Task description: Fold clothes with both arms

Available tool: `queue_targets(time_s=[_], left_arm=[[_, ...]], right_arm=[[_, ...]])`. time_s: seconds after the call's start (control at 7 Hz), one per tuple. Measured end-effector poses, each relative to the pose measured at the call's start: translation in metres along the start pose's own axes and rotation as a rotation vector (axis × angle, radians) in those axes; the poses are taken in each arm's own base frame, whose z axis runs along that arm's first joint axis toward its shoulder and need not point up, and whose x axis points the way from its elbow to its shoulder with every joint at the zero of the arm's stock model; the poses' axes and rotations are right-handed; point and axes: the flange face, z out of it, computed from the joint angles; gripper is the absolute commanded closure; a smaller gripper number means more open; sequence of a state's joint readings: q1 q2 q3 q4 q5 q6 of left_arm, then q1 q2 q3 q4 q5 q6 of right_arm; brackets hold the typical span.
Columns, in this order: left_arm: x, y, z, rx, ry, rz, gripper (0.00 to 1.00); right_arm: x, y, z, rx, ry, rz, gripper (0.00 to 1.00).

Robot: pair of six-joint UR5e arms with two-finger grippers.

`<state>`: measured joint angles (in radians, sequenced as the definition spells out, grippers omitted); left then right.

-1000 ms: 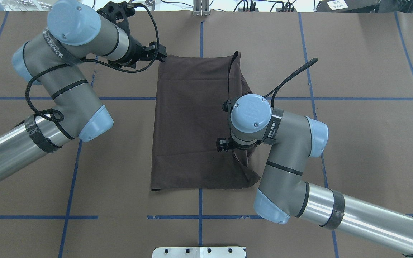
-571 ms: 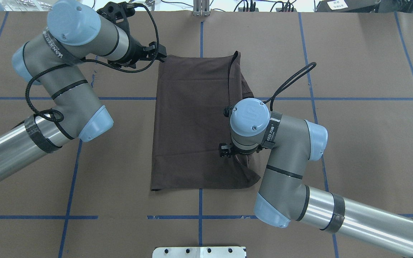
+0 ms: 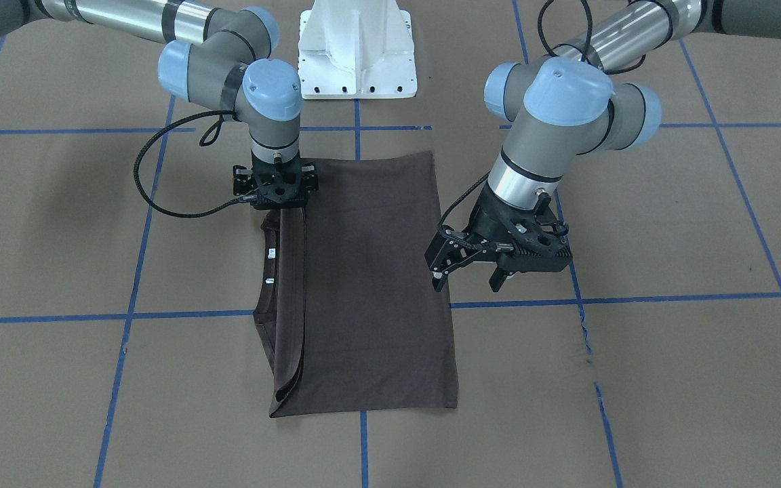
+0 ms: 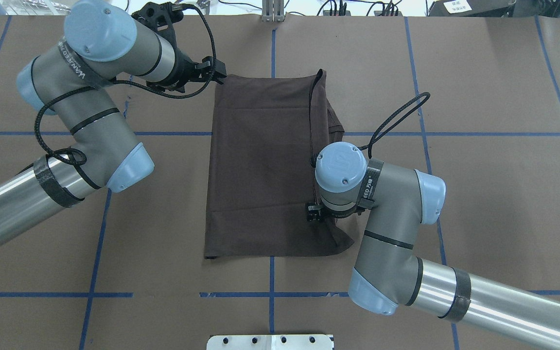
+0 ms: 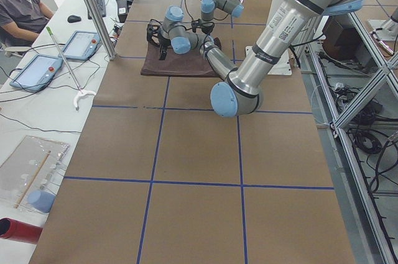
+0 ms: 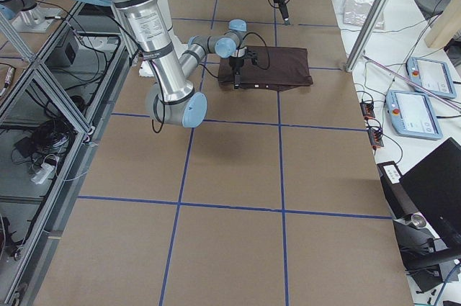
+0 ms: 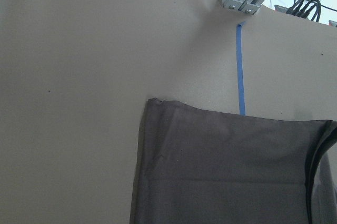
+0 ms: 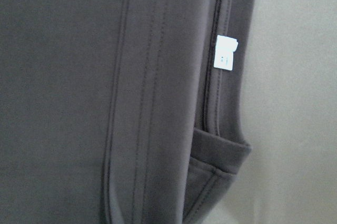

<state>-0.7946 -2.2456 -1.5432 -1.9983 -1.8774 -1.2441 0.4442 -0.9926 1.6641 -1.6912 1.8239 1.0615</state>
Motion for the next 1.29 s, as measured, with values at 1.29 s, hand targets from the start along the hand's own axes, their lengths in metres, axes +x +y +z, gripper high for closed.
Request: queue_targets(time_s=[1.29], left_arm=[[0.003, 0.0, -0.001, 0.001, 0.005, -0.003, 0.0]], right_arm=[[0.099, -0.013, 0.005, 0.013, 0.07, -0.037, 0.01]])
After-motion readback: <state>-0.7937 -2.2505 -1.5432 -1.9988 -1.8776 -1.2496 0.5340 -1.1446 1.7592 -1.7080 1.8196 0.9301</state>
